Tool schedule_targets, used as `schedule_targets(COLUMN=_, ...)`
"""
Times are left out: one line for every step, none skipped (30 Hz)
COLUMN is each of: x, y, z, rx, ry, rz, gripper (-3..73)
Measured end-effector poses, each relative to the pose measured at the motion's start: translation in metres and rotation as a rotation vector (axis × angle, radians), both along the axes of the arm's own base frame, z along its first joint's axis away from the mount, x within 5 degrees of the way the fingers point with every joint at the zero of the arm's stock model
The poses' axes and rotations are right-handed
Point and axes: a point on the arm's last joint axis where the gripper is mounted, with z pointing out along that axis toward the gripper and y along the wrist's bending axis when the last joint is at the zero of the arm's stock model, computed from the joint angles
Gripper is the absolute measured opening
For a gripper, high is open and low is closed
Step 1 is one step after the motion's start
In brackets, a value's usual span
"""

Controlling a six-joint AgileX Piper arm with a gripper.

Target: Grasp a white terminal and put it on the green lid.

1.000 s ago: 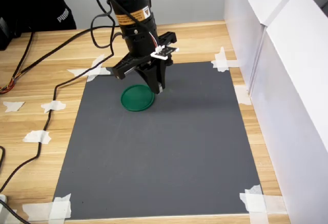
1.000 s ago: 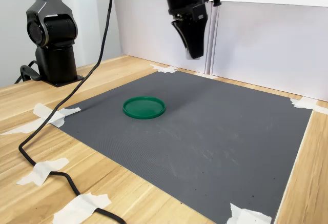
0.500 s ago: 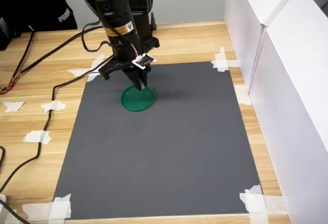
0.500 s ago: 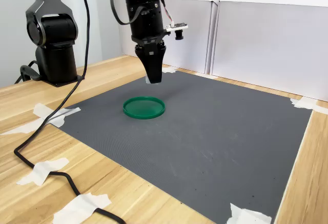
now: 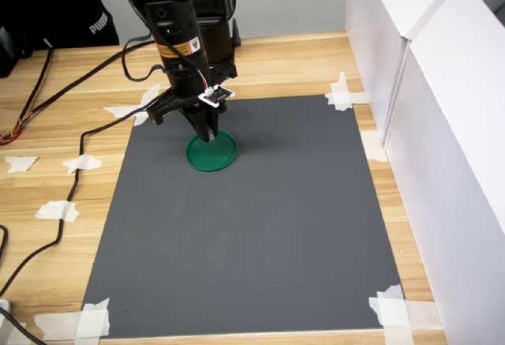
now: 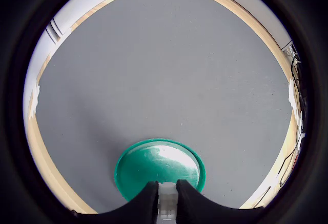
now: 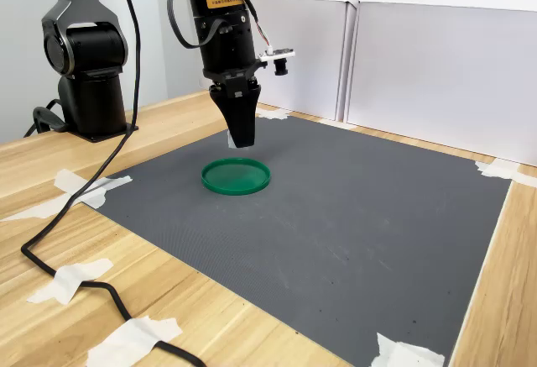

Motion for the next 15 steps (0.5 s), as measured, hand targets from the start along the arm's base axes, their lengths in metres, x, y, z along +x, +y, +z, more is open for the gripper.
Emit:
schedule_targets(x=0.001, y=0.0, z=-0.002, rx=-0.001, ry=0.007, rz=0.0, gripper=8.3)
schedule_targets(x=0.001, y=0.0, z=-0.004, rx=-0.002, ry=0.015, rz=0.001, gripper=8.3)
schedule_targets(x=0.002, y=0.0, z=-0.007, rx=-0.002, ry=0.024, rz=0.001, gripper=8.3)
schedule_targets(x=0.003, y=0.0, z=-0.009, rx=-0.002, ry=0.031, rz=0.001, gripper=8.3)
schedule_targets(x=0.003, y=0.0, z=-0.01, rx=-0.003, ry=0.038, rz=0.002, gripper=8.3)
schedule_targets(x=0.003, y=0.0, z=-0.012, rx=-0.003, ry=0.043, rz=0.002, gripper=8.3)
schedule_targets(x=0.004, y=0.0, z=-0.013, rx=-0.004, ry=0.047, rz=0.004, gripper=8.3)
schedule_targets(x=0.004, y=0.0, z=-0.015, rx=-0.005, ry=0.051, rz=0.006, gripper=8.3)
schedule_targets(x=0.004, y=0.0, z=-0.016, rx=-0.006, ry=0.053, rz=0.009, gripper=8.3)
schedule_targets(x=0.004, y=0.0, z=-0.017, rx=-0.006, ry=0.055, rz=0.01, gripper=8.3)
schedule_targets(x=0.004, y=0.0, z=-0.019, rx=-0.007, ry=0.056, rz=0.011, gripper=8.3)
schedule_targets(x=0.003, y=0.0, z=-0.021, rx=-0.009, ry=0.058, rz=0.013, gripper=8.3)
schedule_targets(x=0.003, y=-0.001, z=-0.022, rx=-0.012, ry=0.063, rz=0.015, gripper=8.3)
schedule_targets(x=0.002, y=-0.001, z=-0.024, rx=-0.017, ry=0.065, rz=0.019, gripper=8.3)
schedule_targets(x=0.002, y=-0.001, z=-0.025, rx=-0.021, ry=0.067, rz=0.021, gripper=8.3)
